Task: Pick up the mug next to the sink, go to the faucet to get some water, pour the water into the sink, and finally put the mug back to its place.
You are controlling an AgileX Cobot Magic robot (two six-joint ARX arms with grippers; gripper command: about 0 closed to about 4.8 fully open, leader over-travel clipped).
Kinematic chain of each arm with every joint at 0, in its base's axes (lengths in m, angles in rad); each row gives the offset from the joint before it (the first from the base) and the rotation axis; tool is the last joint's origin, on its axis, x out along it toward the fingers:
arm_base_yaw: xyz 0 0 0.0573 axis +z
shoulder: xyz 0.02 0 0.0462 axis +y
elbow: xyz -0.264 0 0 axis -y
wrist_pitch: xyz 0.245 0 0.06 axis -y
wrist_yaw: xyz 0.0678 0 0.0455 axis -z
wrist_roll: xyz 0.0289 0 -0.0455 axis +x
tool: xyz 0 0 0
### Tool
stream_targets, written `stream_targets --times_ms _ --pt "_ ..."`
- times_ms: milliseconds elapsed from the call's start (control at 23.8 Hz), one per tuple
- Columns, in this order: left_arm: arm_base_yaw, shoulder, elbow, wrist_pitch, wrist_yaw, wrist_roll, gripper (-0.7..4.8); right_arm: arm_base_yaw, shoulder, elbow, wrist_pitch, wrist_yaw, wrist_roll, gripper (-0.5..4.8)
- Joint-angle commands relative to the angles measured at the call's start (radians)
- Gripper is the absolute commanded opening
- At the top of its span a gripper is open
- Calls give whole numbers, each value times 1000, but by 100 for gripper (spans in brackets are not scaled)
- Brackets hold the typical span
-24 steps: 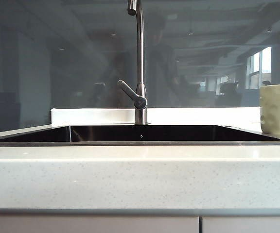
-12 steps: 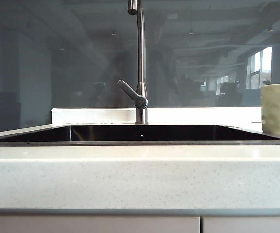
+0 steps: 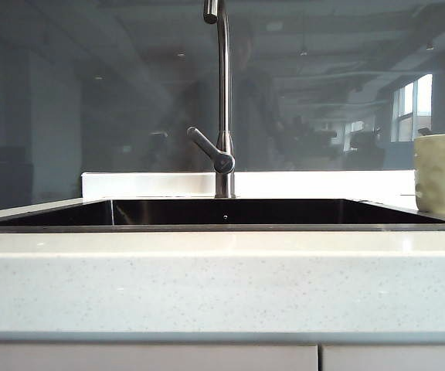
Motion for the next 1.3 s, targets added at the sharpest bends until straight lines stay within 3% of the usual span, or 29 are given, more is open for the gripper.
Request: stream_targets --times_ms 42,168,336,504,925,1303 --pt "1 0 3 7 4 -3 -5 -37 240 39 204 -110 -11 247" --pt "1 0 3 7 3 -2 -5 -29 499 132 277 -202 -110 252" --pt "1 0 3 7 3 -2 -5 -29 737 249 373 -232 -121 252" --pt "1 0 3 7 3 -2 -5 -28 861 306 397 -308 -157 252" --pt "1 0 3 7 3 -3 -5 13 1017 342 537 -299 -179 250" --pt "1 0 3 6 3 -2 -5 21 1086 363 603 -297 -179 102"
